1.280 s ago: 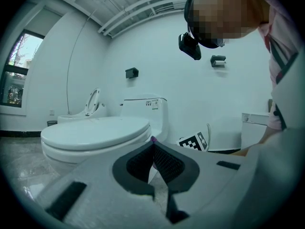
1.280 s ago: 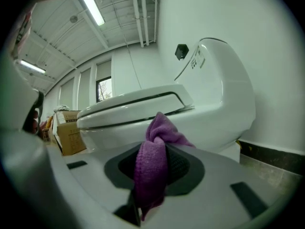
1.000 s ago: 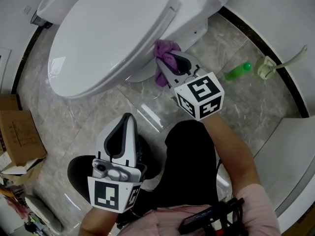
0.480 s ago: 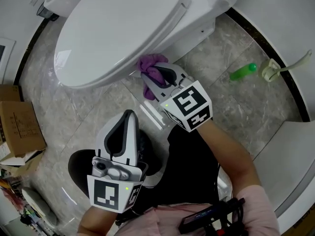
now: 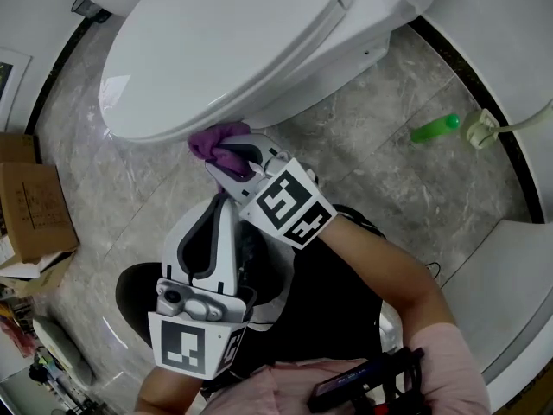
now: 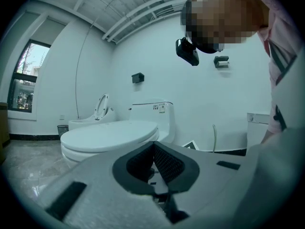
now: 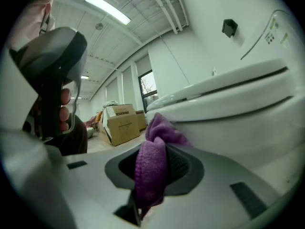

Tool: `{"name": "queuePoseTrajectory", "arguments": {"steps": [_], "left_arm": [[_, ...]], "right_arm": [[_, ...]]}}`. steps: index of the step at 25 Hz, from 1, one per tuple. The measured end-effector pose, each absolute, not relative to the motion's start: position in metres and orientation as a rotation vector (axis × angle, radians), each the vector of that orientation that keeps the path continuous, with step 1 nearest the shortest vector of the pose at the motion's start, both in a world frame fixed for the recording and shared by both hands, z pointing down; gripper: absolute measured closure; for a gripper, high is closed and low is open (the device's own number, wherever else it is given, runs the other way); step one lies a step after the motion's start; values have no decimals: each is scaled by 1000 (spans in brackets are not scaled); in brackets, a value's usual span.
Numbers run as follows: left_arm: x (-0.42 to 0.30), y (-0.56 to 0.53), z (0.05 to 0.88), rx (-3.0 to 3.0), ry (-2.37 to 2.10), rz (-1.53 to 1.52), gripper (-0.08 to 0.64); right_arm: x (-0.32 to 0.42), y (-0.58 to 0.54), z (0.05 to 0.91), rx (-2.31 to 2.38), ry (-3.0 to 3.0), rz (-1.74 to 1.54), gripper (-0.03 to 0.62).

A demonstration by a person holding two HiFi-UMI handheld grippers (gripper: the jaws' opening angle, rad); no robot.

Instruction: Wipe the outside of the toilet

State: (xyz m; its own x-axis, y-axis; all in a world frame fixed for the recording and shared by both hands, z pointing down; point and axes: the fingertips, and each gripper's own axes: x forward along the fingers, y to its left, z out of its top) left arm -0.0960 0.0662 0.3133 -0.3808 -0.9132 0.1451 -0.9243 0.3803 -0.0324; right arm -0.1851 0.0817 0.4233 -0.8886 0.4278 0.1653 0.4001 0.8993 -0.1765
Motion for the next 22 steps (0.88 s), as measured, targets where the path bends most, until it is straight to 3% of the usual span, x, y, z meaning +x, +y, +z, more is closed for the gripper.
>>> {"name": "queuePoseTrajectory", "arguments": {"steps": [12,22], "left_arm": [[-84,50,308,1757,-2496,172,552],[-62,-2,323,1928,-2360,218,552]], "right_arm": [[-158,66,419,-750,-2827,85,499],[-89,-105,444,-86,-2944,165,497]]}}
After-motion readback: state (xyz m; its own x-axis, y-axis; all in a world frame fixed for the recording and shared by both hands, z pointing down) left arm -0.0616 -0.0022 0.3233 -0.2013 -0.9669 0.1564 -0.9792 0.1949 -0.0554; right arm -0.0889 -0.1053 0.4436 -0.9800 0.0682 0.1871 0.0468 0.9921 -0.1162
